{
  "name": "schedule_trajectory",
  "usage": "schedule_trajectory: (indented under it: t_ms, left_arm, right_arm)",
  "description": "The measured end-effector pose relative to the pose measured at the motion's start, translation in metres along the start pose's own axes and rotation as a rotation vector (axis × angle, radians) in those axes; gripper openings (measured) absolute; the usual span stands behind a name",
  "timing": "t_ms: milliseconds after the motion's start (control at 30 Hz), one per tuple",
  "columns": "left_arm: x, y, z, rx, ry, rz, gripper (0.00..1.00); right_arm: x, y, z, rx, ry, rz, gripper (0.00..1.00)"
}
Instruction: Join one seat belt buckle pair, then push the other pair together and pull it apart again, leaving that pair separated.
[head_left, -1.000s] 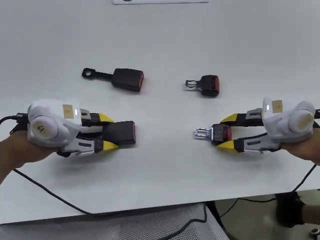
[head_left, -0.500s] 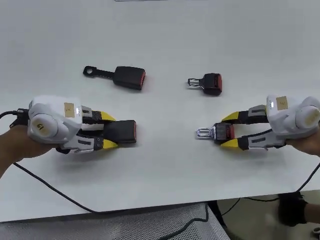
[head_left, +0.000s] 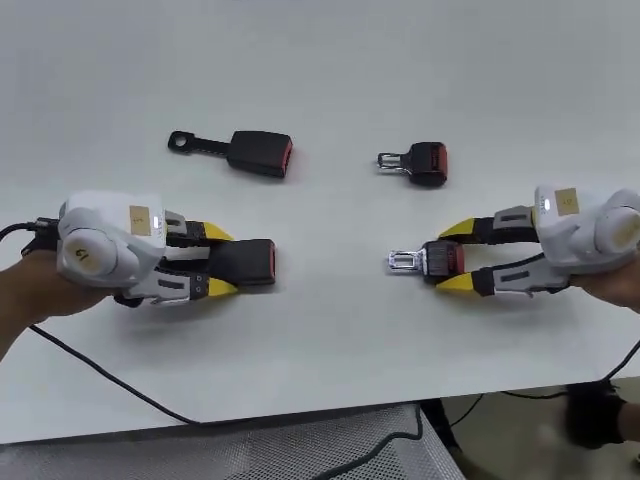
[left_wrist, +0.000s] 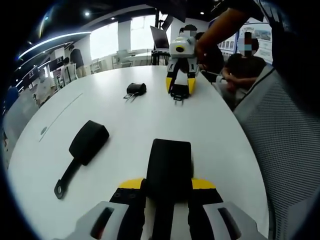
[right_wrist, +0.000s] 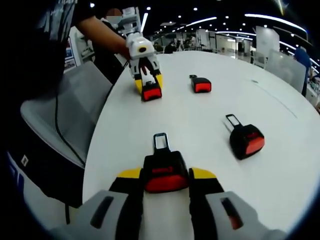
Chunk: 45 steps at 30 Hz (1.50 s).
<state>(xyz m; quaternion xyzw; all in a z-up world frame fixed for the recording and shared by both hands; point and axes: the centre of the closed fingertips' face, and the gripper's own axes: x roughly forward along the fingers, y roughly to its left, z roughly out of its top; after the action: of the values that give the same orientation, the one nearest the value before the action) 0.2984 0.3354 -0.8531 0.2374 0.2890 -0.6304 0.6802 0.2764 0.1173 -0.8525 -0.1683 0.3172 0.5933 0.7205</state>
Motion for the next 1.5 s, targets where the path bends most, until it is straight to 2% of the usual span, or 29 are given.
schedule_trajectory:
  t_ms: [300,700,867,1100,1500]
  left_arm:
    - [0.000,0.000,-0.001,0.002,0.008,0.000,0.33]
    - [0.000,0.000,-0.002,0.009,0.021,0.000,0.33]
    - [0.000,-0.001,-0.002,0.017,0.027,-0.002,0.33]
    - [0.000,-0.001,-0.002,0.019,0.028,-0.003,0.33]
    - [0.000,-0.001,-0.002,0.019,0.027,-0.002,0.33]
  right_arm:
    - [0.013,0.003,0.011,-0.004,-0.036,0.020,0.36]
    - [0.031,0.000,0.035,-0.009,-0.099,0.047,0.36]
    - [0.047,0.004,0.046,-0.017,-0.132,0.059,0.36]
    - [0.061,0.008,0.057,-0.015,-0.170,0.066,0.36]
    - [0.078,0.017,0.067,-0.005,-0.213,0.084,0.36]
